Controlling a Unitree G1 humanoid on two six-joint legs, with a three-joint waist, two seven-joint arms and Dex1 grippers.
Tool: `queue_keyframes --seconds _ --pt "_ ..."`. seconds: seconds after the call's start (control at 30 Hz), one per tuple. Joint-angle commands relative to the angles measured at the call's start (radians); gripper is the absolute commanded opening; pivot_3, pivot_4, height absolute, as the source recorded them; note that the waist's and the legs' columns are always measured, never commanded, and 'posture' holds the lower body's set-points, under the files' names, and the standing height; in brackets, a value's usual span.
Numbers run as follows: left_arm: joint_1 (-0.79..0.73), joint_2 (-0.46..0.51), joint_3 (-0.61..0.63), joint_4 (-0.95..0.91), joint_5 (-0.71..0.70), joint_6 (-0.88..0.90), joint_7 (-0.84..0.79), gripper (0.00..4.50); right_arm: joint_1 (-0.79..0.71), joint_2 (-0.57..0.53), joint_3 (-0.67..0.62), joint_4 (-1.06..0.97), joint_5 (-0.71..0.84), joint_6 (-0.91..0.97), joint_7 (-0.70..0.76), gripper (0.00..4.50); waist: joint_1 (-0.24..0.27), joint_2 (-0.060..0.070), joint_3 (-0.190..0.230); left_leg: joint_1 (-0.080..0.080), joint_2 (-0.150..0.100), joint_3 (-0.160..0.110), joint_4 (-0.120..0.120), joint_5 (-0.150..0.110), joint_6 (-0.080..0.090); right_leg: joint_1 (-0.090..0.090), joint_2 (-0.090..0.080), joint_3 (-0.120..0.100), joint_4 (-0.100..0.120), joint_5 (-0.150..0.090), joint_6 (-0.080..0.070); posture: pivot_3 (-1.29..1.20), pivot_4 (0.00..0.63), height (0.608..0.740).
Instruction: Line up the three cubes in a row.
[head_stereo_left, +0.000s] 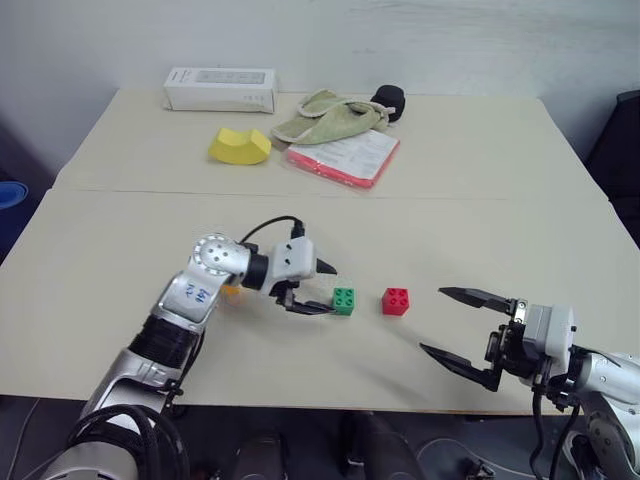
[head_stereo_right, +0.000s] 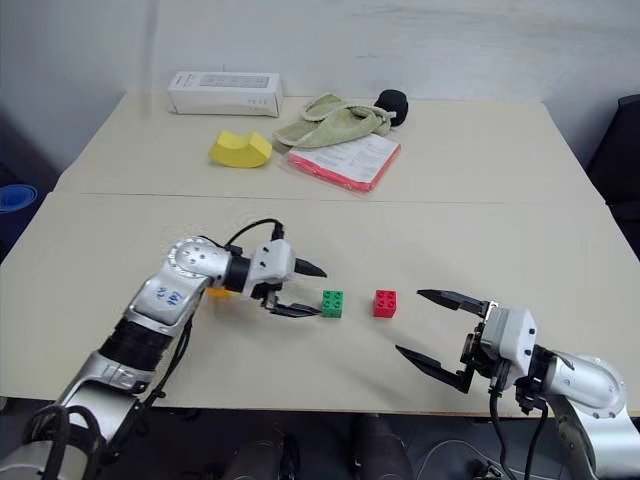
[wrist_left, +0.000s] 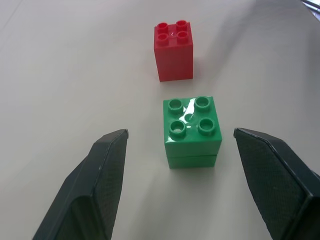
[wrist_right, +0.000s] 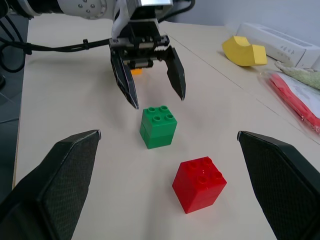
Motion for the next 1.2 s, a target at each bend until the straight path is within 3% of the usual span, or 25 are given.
queue_keyframes --seconds 0.03,0.17,0.23,0.37,0.6,0.73,0.87,1.03,1.2 --pt "0.036 0.067 0.103 -0.076 -0.083 -0.023 -0.042 3.56 -0.026 -0.005 0.004 0.021 0.009 -0.011 0.025 4.5 0.001 0.0 0.0 0.0 0.0 0.0 0.0 0.0 0.0 0.0 0.0 0.0 0.0 0.0 0.0 0.0 0.15 0.74" --pt "0.139 0.133 0.296 -0.058 -0.176 -0.129 -0.029 3.56 -0.07 0.015 0.033 0.044 0.007 -0.031 0.044 4.5 -0.009 0.0 0.0 0.0 0.001 0.0 0.0 0.0 0.0 0.0 0.0 0.001 0.0 0.0 0.0 0.0 0.15 0.74" --pt "0.216 0.158 0.4 -0.068 -0.263 -0.087 -0.033 3.56 -0.093 0.042 0.041 0.045 0.009 -0.061 0.039 4.5 -0.005 0.0 0.0 0.0 0.001 0.0 0.0 0.0 0.0 0.0 0.0 -0.001 0.0 0.0 -0.001 0.0 0.15 0.74" --pt "0.436 0.259 0.612 0.08 -0.238 -0.174 0.008 4.34 -0.124 0.077 0.089 0.05 0.002 -0.071 0.046 4.5 -0.023 0.0 0.0 0.001 0.002 0.0 -0.001 -0.001 -0.001 0.0 -0.001 -0.001 0.001 -0.001 -0.002 0.0 0.15 0.74" --pt "0.63 0.303 0.811 0.2 -0.317 -0.123 0.032 4.47 -0.192 0.091 0.132 0.108 -0.006 -0.086 0.074 4.5 -0.016 0.0 0.0 0.001 0.001 -0.001 -0.001 -0.006 0.006 0.0 -0.004 -0.003 0.0 -0.001 -0.002 0.0 0.15 0.74" --pt "0.718 0.291 0.815 0.188 -0.324 -0.098 0.008 4.47 -0.222 0.088 0.137 0.129 -0.007 -0.092 0.082 4.5 -0.015 0.0 0.0 0.0 0.001 -0.002 -0.001 -0.007 0.006 0.0 -0.004 -0.003 0.0 -0.001 -0.002 0.0 0.15 0.74" --pt "0.661 0.265 0.701 0.089 -0.315 -0.101 -0.001 4.47 -0.255 0.069 0.124 0.166 -0.009 -0.091 0.096 4.5 -0.005 0.0 0.0 0.0 0.001 -0.002 -0.001 -0.007 0.007 0.0 -0.005 -0.004 0.0 -0.001 -0.002 0.0 0.15 0.74" --pt "0.44 0.233 0.541 0.199 -0.216 -0.169 0.023 4.47 -0.254 0.064 0.129 0.162 -0.011 -0.075 0.099 4.5 0.003 0.0 0.0 0.0 0.001 -0.002 -0.001 -0.007 0.006 0.0 -0.004 -0.004 0.0 -0.001 -0.003 0.0 0.15 0.74" --pt "0.237 0.185 0.388 0.422 -0.109 -0.291 -0.036 4.47 -0.227 0.069 0.126 0.138 -0.026 -0.074 0.069 4.5 -0.005 0.0 0.0 0.0 0.0 0.001 0.0 -0.005 0.001 0.0 -0.003 -0.004 0.0 -0.001 -0.002 0.0 0.15 0.74"
